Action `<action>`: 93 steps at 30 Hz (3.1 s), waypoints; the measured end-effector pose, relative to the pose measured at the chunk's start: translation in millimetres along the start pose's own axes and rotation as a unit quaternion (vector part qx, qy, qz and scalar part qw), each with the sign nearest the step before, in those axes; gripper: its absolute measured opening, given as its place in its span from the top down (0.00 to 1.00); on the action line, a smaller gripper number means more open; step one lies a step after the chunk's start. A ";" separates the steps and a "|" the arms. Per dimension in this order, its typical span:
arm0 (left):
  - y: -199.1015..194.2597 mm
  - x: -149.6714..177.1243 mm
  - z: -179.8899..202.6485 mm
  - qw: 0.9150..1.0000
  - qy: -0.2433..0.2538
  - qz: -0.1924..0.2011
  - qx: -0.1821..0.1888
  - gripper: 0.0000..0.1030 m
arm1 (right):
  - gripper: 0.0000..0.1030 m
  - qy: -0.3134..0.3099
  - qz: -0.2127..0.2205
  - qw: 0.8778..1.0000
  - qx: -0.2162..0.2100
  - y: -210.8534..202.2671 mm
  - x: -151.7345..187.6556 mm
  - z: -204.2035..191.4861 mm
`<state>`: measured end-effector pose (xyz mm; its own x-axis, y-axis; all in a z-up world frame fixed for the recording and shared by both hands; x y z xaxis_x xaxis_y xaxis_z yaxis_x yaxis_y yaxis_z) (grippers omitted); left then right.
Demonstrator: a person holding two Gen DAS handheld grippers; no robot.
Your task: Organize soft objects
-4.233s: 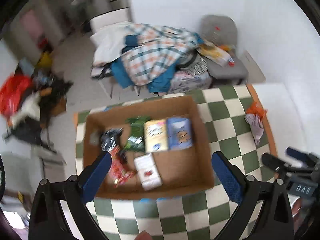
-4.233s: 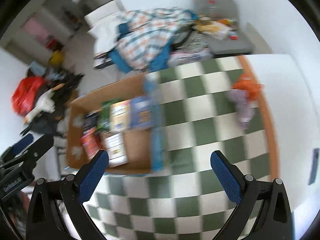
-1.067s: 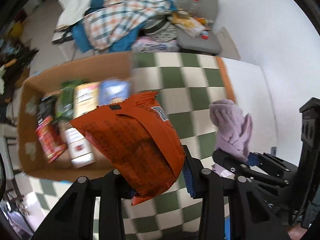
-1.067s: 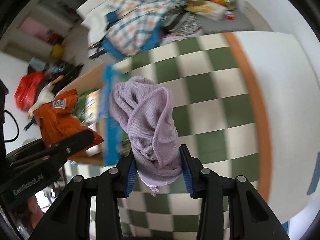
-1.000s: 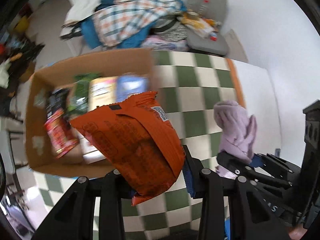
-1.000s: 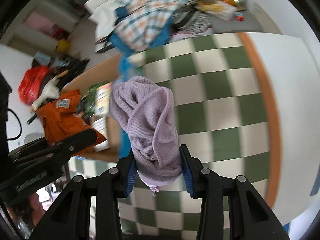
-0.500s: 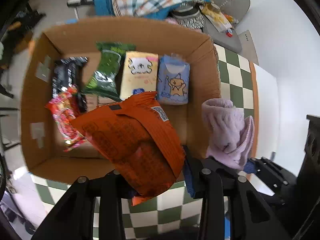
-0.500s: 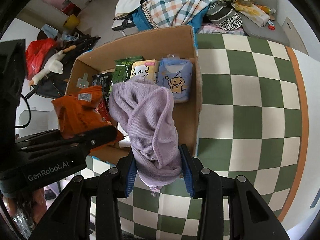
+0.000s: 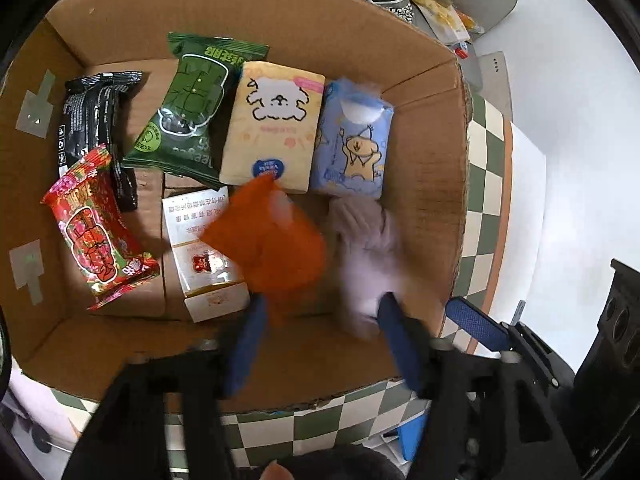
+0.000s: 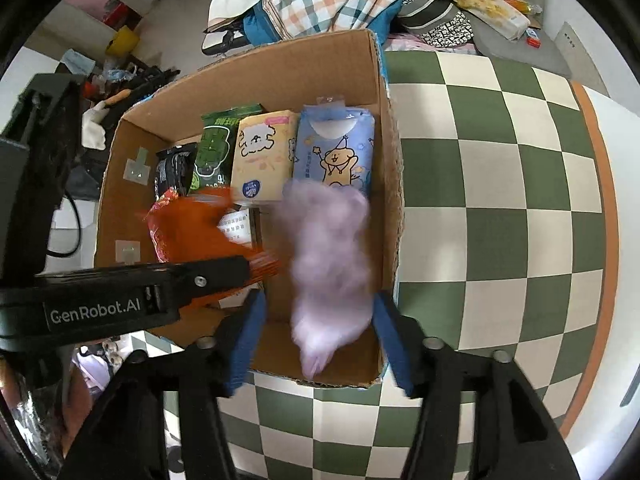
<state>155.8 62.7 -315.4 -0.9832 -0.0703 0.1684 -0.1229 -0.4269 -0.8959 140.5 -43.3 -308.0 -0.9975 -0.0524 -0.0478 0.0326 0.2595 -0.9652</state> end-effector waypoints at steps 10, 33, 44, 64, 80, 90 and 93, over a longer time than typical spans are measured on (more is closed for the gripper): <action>-24.6 7.4 -8.1 0.996 0.031 0.045 -0.070 0.23 | 0.32 0.006 0.006 1.000 0.012 -7.2 -0.3 2.9; -102.0 61.7 -22.7 0.950 0.036 0.234 -0.203 0.02 | 0.03 -0.006 0.072 0.995 0.074 -54.1 26.2 -3.4; -139.1 90.8 -7.7 0.936 0.039 0.274 -0.219 0.02 | 0.00 0.004 0.107 0.991 0.080 -86.9 34.0 -3.9; -257.9 223.1 67.5 0.906 0.069 0.363 -0.209 0.02 | 0.00 -0.020 0.248 0.966 0.067 -292.1 143.1 -33.4; -284.9 259.8 78.4 0.893 0.060 0.395 -0.207 0.02 | 0.00 -0.044 0.279 0.955 0.090 -339.9 179.2 -49.3; -283.1 262.9 79.2 0.894 0.058 0.394 -0.206 0.02 | 0.00 -0.043 0.281 0.954 0.095 -344.3 182.0 -47.9; -282.9 262.9 79.2 0.894 0.058 0.394 -0.207 0.02 | 0.00 -0.043 0.280 0.954 0.099 -343.1 182.3 -47.6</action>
<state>-57.2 93.5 14.9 -0.7908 -0.0974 -0.6042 0.5983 0.0847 -0.7968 -55.6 -95.9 26.6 -0.8119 -0.0409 -0.5824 0.5781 0.0828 -0.8117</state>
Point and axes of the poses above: each gripper's, at about its wrist camera, not at the fingertips, and y roughly the way its jaws point, z to its right, x to its underside, the point moved 5 cm from there along y, roughly the way its jaws point
